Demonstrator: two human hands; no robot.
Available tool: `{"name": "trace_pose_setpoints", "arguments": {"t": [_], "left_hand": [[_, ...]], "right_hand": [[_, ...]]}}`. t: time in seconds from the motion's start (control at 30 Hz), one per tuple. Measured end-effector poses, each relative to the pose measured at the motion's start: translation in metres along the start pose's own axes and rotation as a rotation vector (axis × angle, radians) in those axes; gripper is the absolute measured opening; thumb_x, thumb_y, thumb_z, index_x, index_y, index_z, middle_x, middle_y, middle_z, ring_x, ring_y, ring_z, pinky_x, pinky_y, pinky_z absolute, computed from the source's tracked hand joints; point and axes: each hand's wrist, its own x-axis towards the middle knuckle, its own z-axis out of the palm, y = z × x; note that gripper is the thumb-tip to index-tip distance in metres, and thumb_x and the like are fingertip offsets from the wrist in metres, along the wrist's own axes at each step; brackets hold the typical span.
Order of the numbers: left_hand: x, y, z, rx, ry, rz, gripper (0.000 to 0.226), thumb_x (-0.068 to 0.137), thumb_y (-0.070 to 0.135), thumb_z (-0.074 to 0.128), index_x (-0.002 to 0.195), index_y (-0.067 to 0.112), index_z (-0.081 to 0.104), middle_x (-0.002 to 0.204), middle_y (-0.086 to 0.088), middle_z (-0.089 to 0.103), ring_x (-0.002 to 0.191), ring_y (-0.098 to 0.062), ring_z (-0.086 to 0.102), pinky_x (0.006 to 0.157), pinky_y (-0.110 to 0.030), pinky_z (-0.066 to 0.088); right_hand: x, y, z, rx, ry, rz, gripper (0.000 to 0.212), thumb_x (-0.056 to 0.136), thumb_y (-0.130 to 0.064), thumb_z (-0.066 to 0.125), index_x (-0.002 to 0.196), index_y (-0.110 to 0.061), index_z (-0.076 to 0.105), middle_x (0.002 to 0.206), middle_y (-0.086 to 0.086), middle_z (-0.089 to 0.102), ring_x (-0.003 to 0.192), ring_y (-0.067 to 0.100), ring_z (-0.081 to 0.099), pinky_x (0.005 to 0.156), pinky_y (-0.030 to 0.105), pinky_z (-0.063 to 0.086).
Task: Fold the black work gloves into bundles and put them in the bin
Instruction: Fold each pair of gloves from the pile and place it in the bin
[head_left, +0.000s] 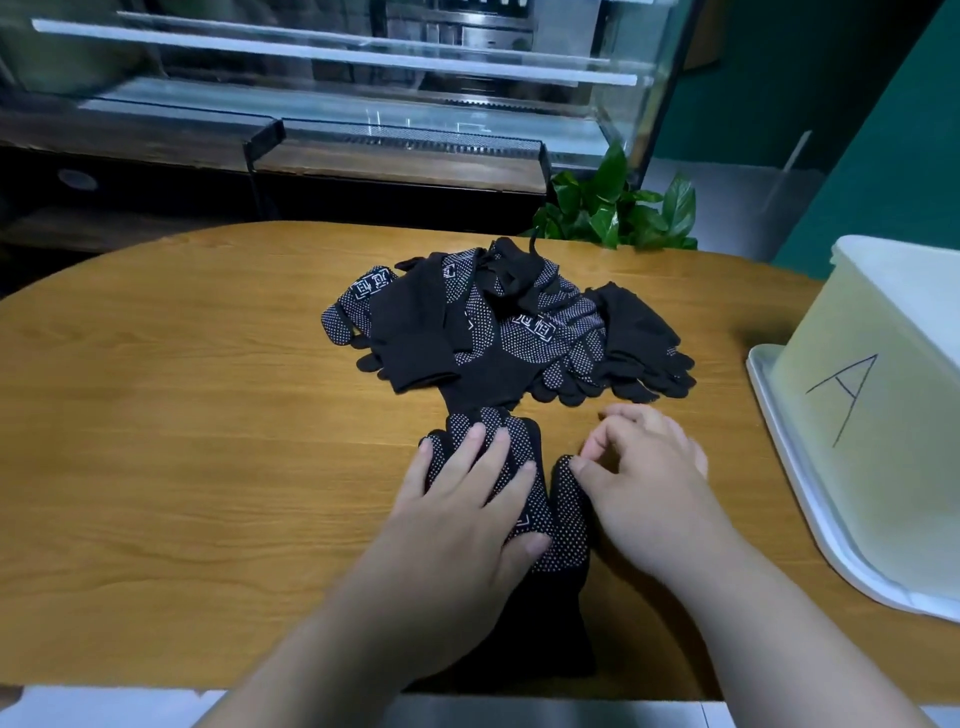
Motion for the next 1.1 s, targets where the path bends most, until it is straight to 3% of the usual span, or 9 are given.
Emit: {"name": "trace_pose_setpoints", "arguments": {"t": [0.13, 0.27, 0.37, 0.5, 0.73, 0.9, 1.1], "left_hand": [[0.001, 0.001, -0.003, -0.003, -0.047, -0.005, 0.078, 0.088, 0.067, -0.011, 0.157, 0.032, 0.000, 0.164, 0.007, -0.016, 0.148, -0.012, -0.027, 0.121, -0.046, -0.014], [0.001, 0.000, -0.004, 0.016, -0.083, 0.008, 0.075, 0.088, 0.067, -0.007, 0.156, 0.035, -0.006, 0.163, 0.007, -0.021, 0.146, -0.012, -0.030, 0.121, -0.048, -0.013], [0.000, -0.001, -0.002, 0.015, -0.079, 0.015, 0.077, 0.086, 0.067, -0.006, 0.156, 0.036, -0.005, 0.164, 0.007, -0.021, 0.146, -0.012, -0.030, 0.121, -0.049, -0.012], [0.001, -0.002, -0.001, -0.004, -0.062, 0.021, 0.079, 0.084, 0.069, -0.005, 0.156, 0.038, -0.002, 0.164, 0.007, -0.019, 0.147, -0.013, -0.029, 0.119, -0.047, -0.016], [0.000, -0.003, -0.002, 0.000, -0.075, 0.033, 0.074, 0.087, 0.067, 0.000, 0.156, 0.038, -0.003, 0.163, 0.010, -0.021, 0.146, -0.011, -0.030, 0.121, -0.049, -0.014], [0.001, -0.001, -0.003, -0.025, -0.075, -0.001, 0.079, 0.086, 0.067, 0.004, 0.155, 0.034, -0.016, 0.162, 0.013, -0.025, 0.144, -0.005, -0.033, 0.122, -0.046, -0.014], [0.000, 0.001, -0.008, -0.009, -0.108, -0.076, 0.090, 0.083, 0.072, 0.006, 0.156, 0.024, -0.015, 0.159, 0.011, -0.029, 0.143, -0.008, -0.035, 0.121, -0.045, -0.015]], "right_hand": [[-0.001, 0.001, 0.008, -0.080, -0.024, 0.026, 0.015, 0.094, -0.032, 0.058, 0.080, -0.027, 0.053, 0.137, -0.011, 0.041, 0.139, 0.011, 0.024, 0.122, 0.051, 0.001], [-0.001, 0.000, 0.013, -0.122, 0.022, -0.001, 0.005, 0.094, -0.034, 0.055, 0.091, -0.031, 0.052, 0.132, -0.011, 0.041, 0.139, 0.012, 0.025, 0.121, 0.054, 0.000], [0.000, -0.003, 0.012, -0.062, 0.060, -0.033, 0.013, 0.091, -0.032, 0.061, 0.099, -0.034, 0.051, 0.126, -0.014, 0.041, 0.137, 0.010, 0.028, 0.123, 0.051, 0.001], [0.009, -0.019, 0.014, 0.048, 0.055, -0.024, 0.008, 0.091, -0.040, 0.062, 0.090, -0.033, 0.058, 0.125, -0.016, 0.043, 0.136, 0.008, 0.030, 0.122, 0.049, 0.007], [0.022, -0.032, 0.030, 0.014, -0.037, 0.052, 0.015, 0.093, -0.043, 0.061, 0.082, -0.032, 0.062, 0.152, -0.011, 0.036, 0.148, 0.012, 0.014, 0.121, 0.054, -0.004], [0.019, -0.028, 0.028, 0.087, 0.058, 0.033, 0.013, 0.092, -0.038, 0.062, 0.081, -0.032, 0.061, 0.145, -0.014, 0.041, 0.146, 0.009, 0.021, 0.122, 0.054, -0.001], [0.019, -0.024, 0.034, 0.033, 0.120, 0.025, 0.013, 0.091, -0.037, 0.062, 0.081, -0.030, 0.057, 0.138, -0.013, 0.044, 0.143, 0.010, 0.025, 0.122, 0.055, 0.001]]}}
